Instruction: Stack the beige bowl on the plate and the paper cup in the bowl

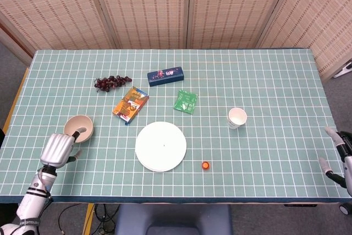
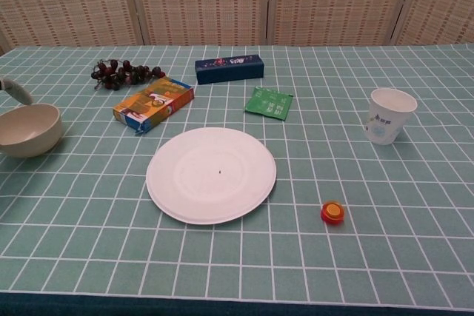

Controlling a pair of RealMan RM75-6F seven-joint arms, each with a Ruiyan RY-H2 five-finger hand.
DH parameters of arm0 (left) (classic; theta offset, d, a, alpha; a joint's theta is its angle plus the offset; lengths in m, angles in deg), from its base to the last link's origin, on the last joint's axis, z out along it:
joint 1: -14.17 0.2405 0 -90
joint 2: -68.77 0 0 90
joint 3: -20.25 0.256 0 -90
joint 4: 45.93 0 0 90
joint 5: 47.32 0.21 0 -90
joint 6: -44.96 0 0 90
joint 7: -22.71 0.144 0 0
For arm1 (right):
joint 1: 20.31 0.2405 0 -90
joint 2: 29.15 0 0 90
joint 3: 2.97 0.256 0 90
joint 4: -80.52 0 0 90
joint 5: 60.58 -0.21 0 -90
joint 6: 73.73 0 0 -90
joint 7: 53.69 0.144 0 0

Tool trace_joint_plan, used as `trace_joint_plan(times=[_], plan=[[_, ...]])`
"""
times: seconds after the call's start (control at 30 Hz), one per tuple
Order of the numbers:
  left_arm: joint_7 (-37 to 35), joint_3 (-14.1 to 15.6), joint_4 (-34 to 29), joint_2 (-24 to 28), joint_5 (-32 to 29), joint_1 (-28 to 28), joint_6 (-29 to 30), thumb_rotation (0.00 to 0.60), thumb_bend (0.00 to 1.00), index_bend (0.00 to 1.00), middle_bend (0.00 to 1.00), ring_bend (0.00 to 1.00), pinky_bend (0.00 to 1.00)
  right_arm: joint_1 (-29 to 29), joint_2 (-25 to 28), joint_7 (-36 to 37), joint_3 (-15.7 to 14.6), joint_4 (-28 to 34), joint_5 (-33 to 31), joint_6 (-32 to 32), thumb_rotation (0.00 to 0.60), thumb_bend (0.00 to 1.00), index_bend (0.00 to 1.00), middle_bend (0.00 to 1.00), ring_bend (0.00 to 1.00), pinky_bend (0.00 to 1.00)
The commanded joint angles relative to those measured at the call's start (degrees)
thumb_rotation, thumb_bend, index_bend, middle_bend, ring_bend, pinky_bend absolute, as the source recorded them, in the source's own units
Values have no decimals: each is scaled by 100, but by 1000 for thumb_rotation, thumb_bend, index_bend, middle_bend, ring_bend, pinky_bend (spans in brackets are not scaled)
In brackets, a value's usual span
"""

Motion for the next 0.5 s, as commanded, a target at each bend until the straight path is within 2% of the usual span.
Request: trace_joint_plan(times=[0.03,0.23,0.5], plan=[[276,-51,187,-175,-241,-150,-213,600,247,300,902,842,972,-14,4,14,-5,-10,-11,-7,600,291,152,252,188,331],[699,-72,197,-264,-602,-231,-348,600,247,329,941,873,984,-33,7,32,-9,-27,-34,-8,600,291,152,252,188,331],[856,-142,515,-465,-1039,-373,-568,600,247,355,956,888,987,-18,-5,53,-6,-41,-49,30,600,291,152,252,189,331]])
